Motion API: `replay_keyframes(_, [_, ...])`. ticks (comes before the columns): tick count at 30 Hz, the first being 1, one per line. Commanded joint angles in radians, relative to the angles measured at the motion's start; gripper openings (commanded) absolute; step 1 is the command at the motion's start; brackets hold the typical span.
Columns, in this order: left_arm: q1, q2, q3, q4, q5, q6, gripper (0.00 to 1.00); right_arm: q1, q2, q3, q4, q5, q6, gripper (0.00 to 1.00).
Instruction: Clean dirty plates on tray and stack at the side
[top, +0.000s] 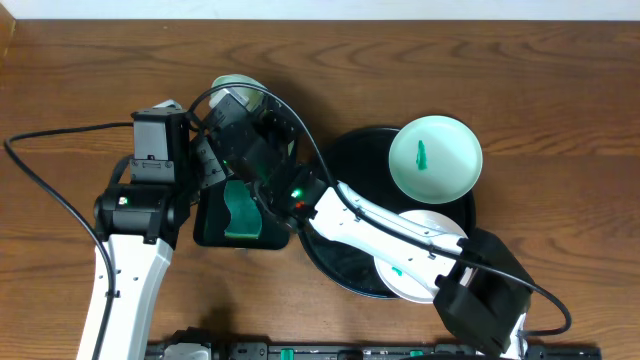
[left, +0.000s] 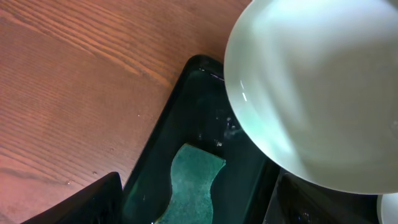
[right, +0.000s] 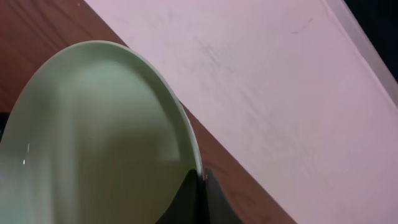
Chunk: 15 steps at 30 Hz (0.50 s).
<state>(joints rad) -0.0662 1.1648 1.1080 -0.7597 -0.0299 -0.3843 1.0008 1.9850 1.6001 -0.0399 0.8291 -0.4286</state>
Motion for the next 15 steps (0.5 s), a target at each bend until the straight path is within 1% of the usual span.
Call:
replay_keyframes(1, [0.005,0.004,0.015,-0.003,-0.008,0.01,0.8,0.004,-0.034,0.023,0.006,0.032,-0.026,0.01])
replay_keyframes(12, [0.005,0.004,0.015,-0.003,-0.008,0.01,0.8,0.001,-0.034,0.023,0.006,0.032,-0.026,0.01])
replay_keyframes(15, [0.005,0.004,0.015,-0.003,-0.008,0.01,0.8,-0.003,-0.034,0.023,0.006,0.035,-0.063,0.01])
